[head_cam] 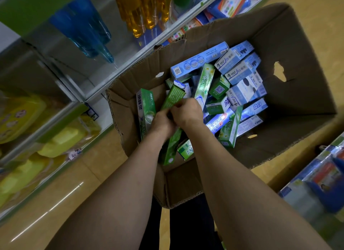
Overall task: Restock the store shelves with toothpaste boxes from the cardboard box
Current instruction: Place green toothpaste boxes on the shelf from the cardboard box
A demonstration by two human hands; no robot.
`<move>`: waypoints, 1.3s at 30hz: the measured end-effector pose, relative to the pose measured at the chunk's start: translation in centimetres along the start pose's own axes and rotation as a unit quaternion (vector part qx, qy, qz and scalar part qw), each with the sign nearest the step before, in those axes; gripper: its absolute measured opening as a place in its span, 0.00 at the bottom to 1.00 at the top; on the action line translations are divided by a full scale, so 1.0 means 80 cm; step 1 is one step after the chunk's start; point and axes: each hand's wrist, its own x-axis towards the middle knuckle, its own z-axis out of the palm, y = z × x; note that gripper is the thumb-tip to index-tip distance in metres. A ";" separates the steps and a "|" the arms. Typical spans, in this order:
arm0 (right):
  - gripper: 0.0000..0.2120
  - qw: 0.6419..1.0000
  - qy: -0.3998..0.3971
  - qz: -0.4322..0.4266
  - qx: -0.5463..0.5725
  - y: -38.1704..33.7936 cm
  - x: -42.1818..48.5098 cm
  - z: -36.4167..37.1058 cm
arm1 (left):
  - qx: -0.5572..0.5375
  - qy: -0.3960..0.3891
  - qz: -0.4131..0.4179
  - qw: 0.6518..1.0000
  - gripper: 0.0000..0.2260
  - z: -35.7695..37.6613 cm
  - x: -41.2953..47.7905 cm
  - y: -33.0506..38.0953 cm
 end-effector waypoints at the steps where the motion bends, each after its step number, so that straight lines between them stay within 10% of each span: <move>1: 0.12 1.000 0.007 -0.007 0.017 -0.001 -0.004 -0.002 | -0.007 0.006 0.000 1.000 0.12 0.000 -0.001 0.000; 4: 0.13 0.997 0.017 -0.040 0.061 -0.007 -0.015 -0.012 | -0.058 0.039 -0.007 0.998 0.03 -0.009 -0.003 0.003; 12: 0.21 0.981 -0.042 -0.038 0.188 -0.018 -0.037 -0.041 | -0.115 0.183 0.051 0.975 0.24 -0.062 -0.013 0.043; 22: 0.23 0.945 0.016 0.050 0.324 0.047 -0.072 -0.073 | -0.225 0.271 0.120 0.928 0.20 -0.102 -0.043 0.076; 29: 0.19 0.801 0.066 0.064 0.591 0.032 -0.111 -0.128 | -0.376 0.167 0.112 0.905 0.18 -0.106 -0.076 0.119; 39: 0.17 0.726 0.281 -0.021 0.628 0.056 -0.210 -0.231 | -0.279 0.008 0.241 0.930 0.21 -0.074 -0.166 0.224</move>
